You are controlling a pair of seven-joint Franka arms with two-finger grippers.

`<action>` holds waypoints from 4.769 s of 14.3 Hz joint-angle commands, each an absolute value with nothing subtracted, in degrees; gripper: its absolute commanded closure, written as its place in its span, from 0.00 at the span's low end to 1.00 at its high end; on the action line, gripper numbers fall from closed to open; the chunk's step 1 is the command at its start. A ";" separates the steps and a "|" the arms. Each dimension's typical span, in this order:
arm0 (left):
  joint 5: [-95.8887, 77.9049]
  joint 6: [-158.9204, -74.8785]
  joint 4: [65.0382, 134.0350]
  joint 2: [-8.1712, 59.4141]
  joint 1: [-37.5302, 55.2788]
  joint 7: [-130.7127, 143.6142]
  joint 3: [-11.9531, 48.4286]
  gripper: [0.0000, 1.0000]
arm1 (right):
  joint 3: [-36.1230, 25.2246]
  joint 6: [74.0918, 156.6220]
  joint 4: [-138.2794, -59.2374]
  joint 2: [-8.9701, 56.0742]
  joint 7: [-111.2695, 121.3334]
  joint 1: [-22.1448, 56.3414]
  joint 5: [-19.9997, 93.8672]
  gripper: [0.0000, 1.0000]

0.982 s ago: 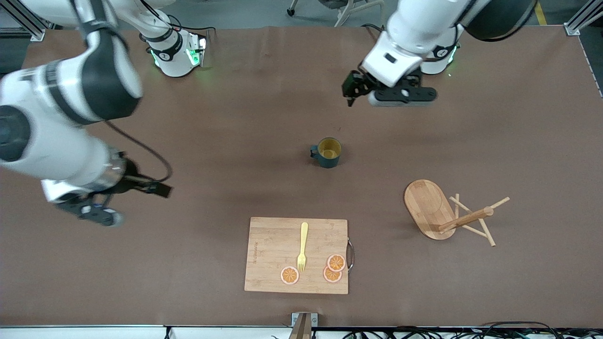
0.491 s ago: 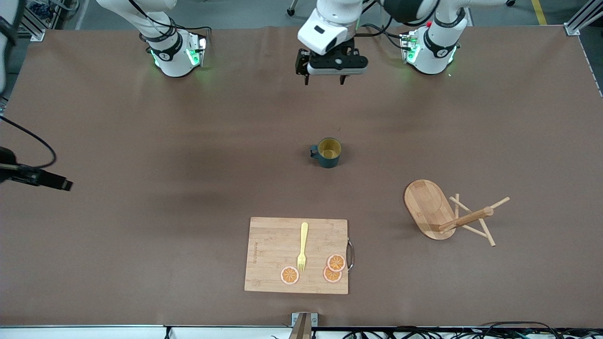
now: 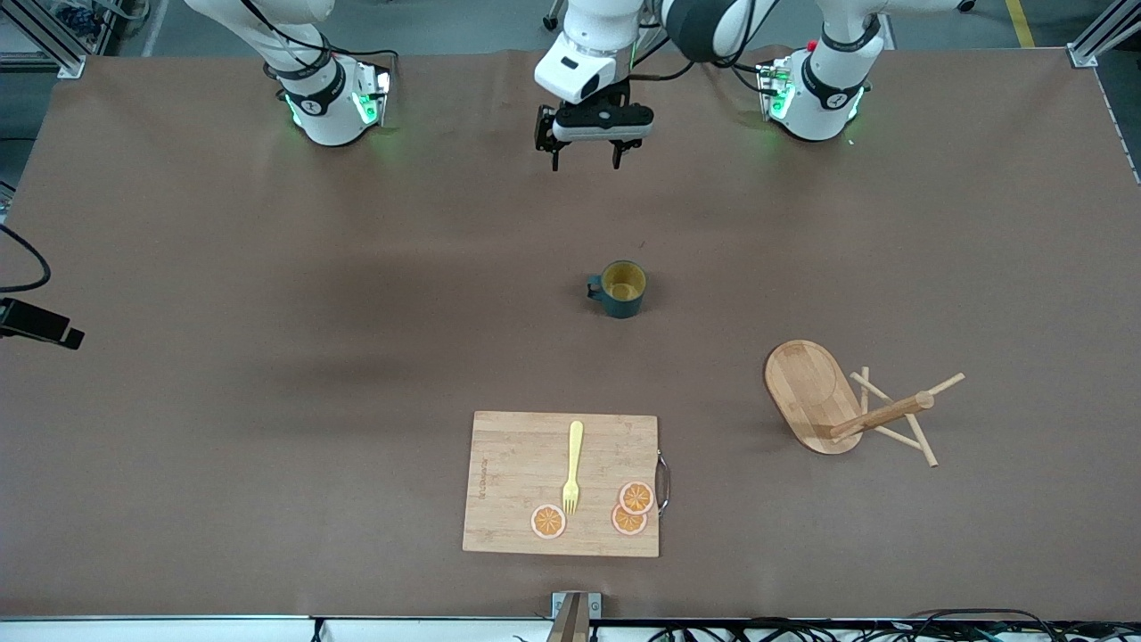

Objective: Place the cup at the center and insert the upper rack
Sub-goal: 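Withdraw the right gripper to rest while the left gripper moves above the mug, then lower the open left gripper beside the mug handle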

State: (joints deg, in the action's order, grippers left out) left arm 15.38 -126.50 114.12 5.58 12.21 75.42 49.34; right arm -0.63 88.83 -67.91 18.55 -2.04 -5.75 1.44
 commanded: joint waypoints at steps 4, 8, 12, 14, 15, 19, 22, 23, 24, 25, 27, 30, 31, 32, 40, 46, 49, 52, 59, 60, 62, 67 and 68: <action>33.22 -128.23 111.54 18.80 17.22 92.72 49.48 0.00 | -0.70 93.52 -81.30 7.30 3.69 -4.58 0.18 0.00; 40.23 -128.23 112.15 20.83 18.89 99.99 49.31 0.00 | -0.62 94.12 -87.42 2.57 3.08 -4.75 0.26 0.00; 53.58 -127.97 112.32 25.39 22.05 115.37 49.22 0.00 | -0.53 98.35 -97.03 -3.87 2.99 -4.66 0.18 0.00; 59.21 -127.53 112.24 27.68 23.11 121.26 48.96 0.00 | -0.53 96.95 -96.68 -3.78 2.90 -4.66 0.09 0.00; 61.50 -126.31 112.32 28.38 23.55 123.90 48.78 0.00 | -0.53 96.51 -96.59 -3.78 2.90 -4.75 0.00 0.00; 67.31 -114.98 112.24 32.68 27.94 132.16 47.99 0.00 | -0.44 96.51 -95.89 -3.34 2.99 -4.66 -2.10 0.00; 71.96 -114.08 112.15 34.89 31.27 141.13 45.37 0.00 | -0.09 96.33 -95.54 -3.25 3.08 -3.70 -2.98 0.00; 72.59 -113.39 112.24 34.98 33.46 141.59 43.35 0.00 | -0.09 95.98 -95.71 -3.25 3.08 -3.43 -3.16 0.00; 73.03 -112.60 112.15 35.24 36.18 141.59 41.07 0.00 | -0.09 95.63 -95.54 -3.25 3.08 -3.43 -3.25 0.00; 73.73 -111.28 111.97 35.24 39.52 141.50 38.09 0.00 | -0.09 95.54 -95.36 -3.25 3.08 -3.51 -3.25 0.00; 74.44 -110.04 111.80 35.24 43.75 141.50 34.03 0.00 | -0.18 95.27 -95.01 -3.25 3.08 -3.43 -3.25 0.00; 75.41 -109.95 111.53 36.56 45.00 141.50 31.99 0.00 | -0.09 95.27 -94.83 -3.25 2.99 -3.34 -3.08 0.00; 76.72 -109.78 111.45 37.26 45.09 141.50 31.91 0.00 | -0.09 95.45 -94.75 -3.25 2.99 -3.25 -2.99 0.00; 78.64 -108.73 111.53 37.87 45.09 141.42 31.82 0.00 | -0.09 95.54 -94.66 -3.25 2.99 -2.99 -2.99 0.00; 90.96 -105.56 112.06 41.22 45.88 146.07 31.82 0.00 | -0.09 95.71 -94.13 -3.08 3.43 -0.97 -3.08 0.00; 93.08 -105.12 112.15 42.71 53.08 146.16 24.80 0.00 | -0.09 96.15 -93.78 -2.46 3.43 0.88 -3.08 0.00; 95.27 -105.12 112.06 42.98 53.44 146.16 23.91 0.00 | -0.18 95.80 -93.69 -2.37 3.51 0.79 -2.99 0.00; 96.33 -105.20 111.45 43.59 53.26 145.99 23.04 0.02 | -0.18 96.15 -93.69 -2.02 3.08 0.79 -2.90 0.00; 97.73 -106.87 108.11 44.82 53.09 144.76 20.83 0.08 | -0.70 95.62 -92.20 -1.67 2.81 0.09 -2.90 0.00; 97.82 -107.05 107.41 45.43 53.09 144.67 20.66 0.09 | -0.70 95.89 -92.20 -1.67 2.81 -0.17 -2.55 0.00; 97.91 -107.14 105.91 46.58 53.17 143.27 20.65 0.10 | -0.70 95.71 -91.23 -1.67 2.81 -2.01 -1.41 0.00; 98.17 -109.07 105.73 46.85 53.09 141.16 19.69 0.12 | -0.70 93.52 -91.32 -1.58 3.34 -2.90 -1.49 0.00; 98.52 -109.07 105.73 46.85 53.00 141.07 19.69 0.12 | -0.70 93.52 -91.41 -1.32 3.43 -3.25 -1.76 0.00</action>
